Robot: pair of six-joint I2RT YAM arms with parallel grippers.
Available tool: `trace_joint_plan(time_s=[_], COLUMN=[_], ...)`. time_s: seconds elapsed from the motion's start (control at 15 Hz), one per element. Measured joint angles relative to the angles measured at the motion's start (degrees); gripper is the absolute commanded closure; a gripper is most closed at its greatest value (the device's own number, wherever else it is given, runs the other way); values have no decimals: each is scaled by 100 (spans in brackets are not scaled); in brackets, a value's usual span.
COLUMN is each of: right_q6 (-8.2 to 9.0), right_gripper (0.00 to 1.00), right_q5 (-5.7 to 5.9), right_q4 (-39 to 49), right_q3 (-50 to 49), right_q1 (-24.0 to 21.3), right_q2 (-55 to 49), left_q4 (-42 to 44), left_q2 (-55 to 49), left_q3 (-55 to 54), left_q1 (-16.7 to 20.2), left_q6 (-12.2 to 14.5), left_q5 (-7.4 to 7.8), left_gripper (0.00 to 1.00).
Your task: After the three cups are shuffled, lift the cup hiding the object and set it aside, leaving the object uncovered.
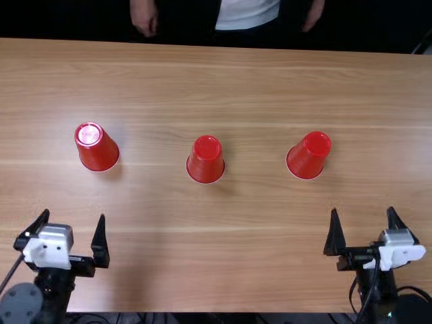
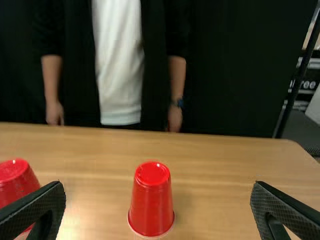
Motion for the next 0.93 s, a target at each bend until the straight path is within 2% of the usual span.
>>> trace_joint_plan(time_s=[0.27,0.47,0.67,0.93], right_q6=[-162,-173,-173,-160], right_gripper=[0,0,0,0], right_q5=[-35,-44,-46,-46], right_q4=[-1403,-2472,-3397,-4551], right_q3=[1482,2583,3545,4328], right_q1=[0,0,0,0], right_q2=[997,1989,2964,4030], left_q4=[-1799,-3300,-4310,-5283], left_q2=[1659,2774,3530,4293], left_q3=[2144,3589,4809,5536], left_q1=[48,181,181,181], left_q6=[0,0,0,0], left_q5=[-76,-116,-138,-142], left_gripper=[0,0,0,0])
